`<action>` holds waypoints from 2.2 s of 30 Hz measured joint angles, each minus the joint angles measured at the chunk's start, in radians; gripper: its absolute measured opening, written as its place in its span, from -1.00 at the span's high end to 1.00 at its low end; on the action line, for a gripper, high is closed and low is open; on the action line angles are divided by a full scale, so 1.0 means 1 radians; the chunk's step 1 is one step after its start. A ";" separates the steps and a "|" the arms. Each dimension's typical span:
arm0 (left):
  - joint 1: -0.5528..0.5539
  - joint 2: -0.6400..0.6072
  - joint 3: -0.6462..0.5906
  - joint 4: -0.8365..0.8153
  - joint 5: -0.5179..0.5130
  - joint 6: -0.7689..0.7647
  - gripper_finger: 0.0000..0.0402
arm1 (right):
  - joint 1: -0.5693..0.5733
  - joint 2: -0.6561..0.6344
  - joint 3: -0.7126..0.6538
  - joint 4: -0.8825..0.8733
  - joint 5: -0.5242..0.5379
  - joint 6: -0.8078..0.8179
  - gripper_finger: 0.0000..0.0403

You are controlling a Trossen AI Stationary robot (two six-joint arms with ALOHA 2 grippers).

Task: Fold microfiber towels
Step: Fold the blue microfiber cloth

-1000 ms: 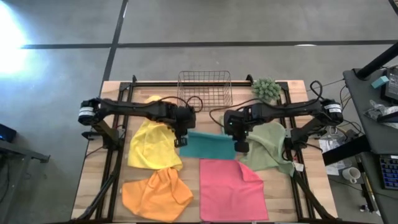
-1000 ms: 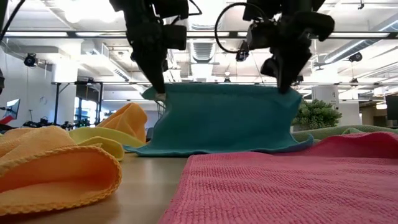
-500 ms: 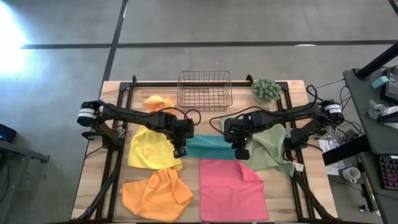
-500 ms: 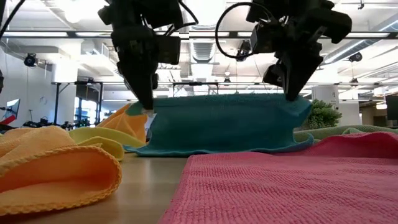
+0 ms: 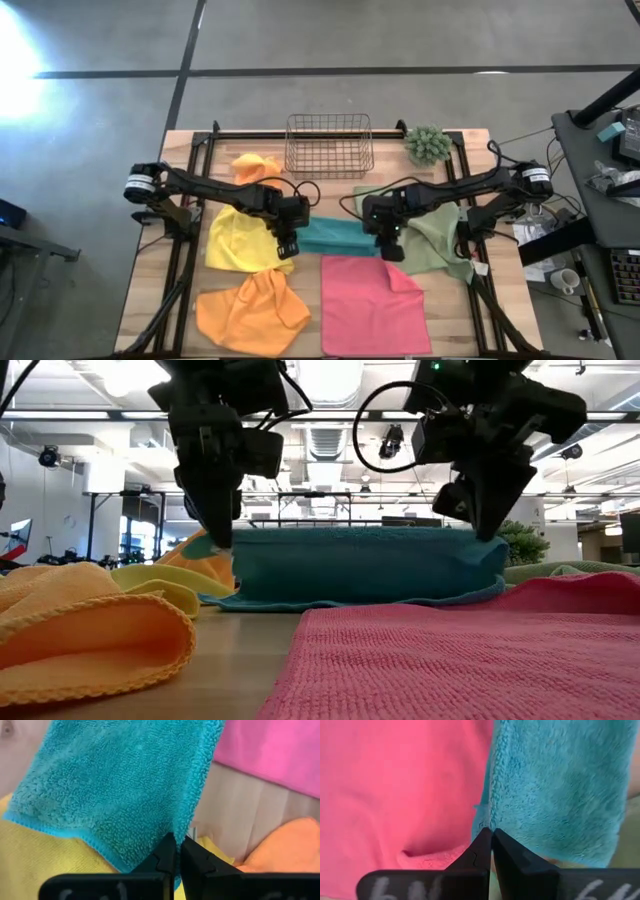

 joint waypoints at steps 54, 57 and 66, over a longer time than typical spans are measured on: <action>0.067 0.016 -0.058 0.091 -0.044 0.157 0.17 | -0.031 -0.053 0.018 0.013 0.145 0.357 0.41; 0.072 -0.068 -0.084 0.044 -0.052 0.190 0.17 | -0.031 -0.101 0.009 -0.026 0.179 0.363 0.40; 0.107 -0.334 -0.396 0.300 -0.004 0.046 0.17 | -0.034 -0.310 -0.115 -0.017 0.232 0.498 0.39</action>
